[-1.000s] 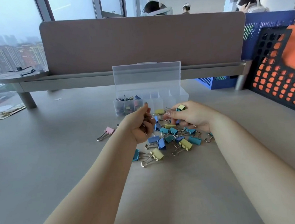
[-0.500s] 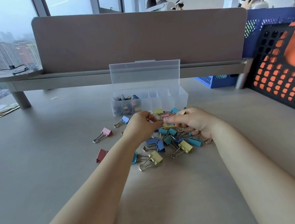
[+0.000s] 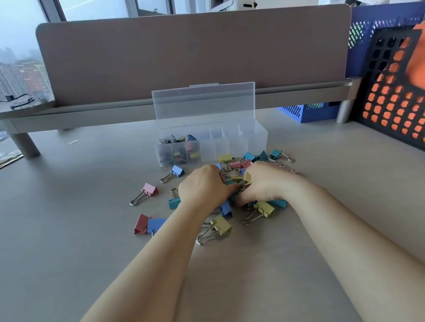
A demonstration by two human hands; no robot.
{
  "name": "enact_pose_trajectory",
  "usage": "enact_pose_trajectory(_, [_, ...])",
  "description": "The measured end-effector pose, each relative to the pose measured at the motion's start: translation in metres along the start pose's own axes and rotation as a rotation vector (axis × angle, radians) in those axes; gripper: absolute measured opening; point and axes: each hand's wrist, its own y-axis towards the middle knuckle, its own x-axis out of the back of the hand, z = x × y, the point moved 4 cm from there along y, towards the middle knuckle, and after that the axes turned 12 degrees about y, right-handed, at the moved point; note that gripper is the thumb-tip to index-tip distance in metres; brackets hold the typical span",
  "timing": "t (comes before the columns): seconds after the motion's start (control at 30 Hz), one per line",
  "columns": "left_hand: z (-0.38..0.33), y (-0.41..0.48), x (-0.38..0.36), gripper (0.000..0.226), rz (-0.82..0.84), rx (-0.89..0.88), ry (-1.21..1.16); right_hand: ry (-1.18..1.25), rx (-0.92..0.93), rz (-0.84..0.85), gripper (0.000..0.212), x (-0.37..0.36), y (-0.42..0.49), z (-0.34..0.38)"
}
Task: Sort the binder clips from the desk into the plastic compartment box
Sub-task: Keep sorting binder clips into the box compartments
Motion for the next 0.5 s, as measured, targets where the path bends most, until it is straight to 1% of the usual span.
enact_pose_trajectory(0.17, [0.005, 0.000, 0.001, 0.039, 0.001, 0.023, -0.028, -0.096, -0.011, -0.084, 0.048, -0.002, -0.006, 0.007])
enact_pose_trajectory(0.27, [0.008, 0.002, 0.000, 0.035, -0.001, 0.050, -0.053, -0.155, 0.016, -0.141, 0.044, -0.005, -0.007, 0.013])
enact_pose_trajectory(0.33, [0.009, 0.002, 0.000, 0.036, 0.000, 0.063, -0.059, -0.139, 0.023, -0.136, 0.043, -0.007, -0.006, 0.013])
enact_pose_trajectory(0.4, [0.010, 0.003, 0.001, 0.035, -0.005, 0.062, -0.049, -0.017, 0.025, -0.091, 0.041, -0.005, -0.004, 0.009])
enact_pose_trajectory(0.47, [0.010, 0.002, 0.002, 0.033, -0.012, 0.057, -0.034, 0.234, -0.002, -0.074, 0.031, 0.002, -0.005, 0.004])
enact_pose_trajectory(0.5, [0.010, 0.002, 0.002, 0.032, -0.016, 0.056, -0.040, 0.406, -0.030, -0.069, 0.026, 0.006, -0.006, 0.002])
